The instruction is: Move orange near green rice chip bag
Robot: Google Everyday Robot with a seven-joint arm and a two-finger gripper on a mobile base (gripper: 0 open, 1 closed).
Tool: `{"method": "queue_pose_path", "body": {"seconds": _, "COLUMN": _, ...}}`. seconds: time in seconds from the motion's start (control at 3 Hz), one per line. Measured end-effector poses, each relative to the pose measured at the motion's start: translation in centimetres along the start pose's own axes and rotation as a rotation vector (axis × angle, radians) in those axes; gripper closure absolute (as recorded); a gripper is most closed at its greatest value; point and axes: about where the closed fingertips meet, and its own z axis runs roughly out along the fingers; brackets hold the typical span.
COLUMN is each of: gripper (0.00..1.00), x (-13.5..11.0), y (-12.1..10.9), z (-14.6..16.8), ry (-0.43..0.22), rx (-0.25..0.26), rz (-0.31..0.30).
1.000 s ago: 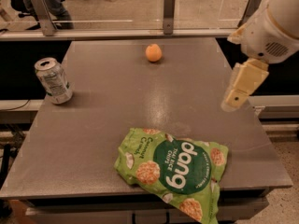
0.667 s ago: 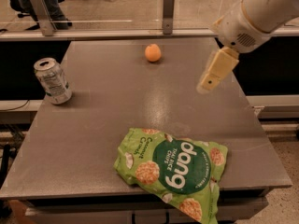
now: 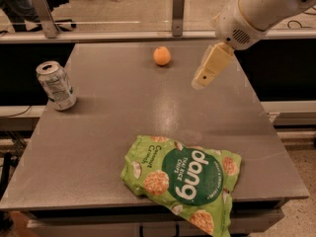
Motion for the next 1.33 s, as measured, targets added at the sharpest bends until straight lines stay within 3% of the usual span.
{"method": "queue_pose_path", "body": {"seconds": 0.67, "gripper": 0.00, "x": -3.6, "y": -3.4, "z": 7.3, "ry": -0.206, "rx": -0.009, "rz": 0.143}}
{"method": "queue_pose_path", "body": {"seconds": 1.33, "gripper": 0.00, "x": -6.1, "y": -6.8, "z": 16.2, "ry": -0.332, "rx": -0.009, "rz": 0.283}}
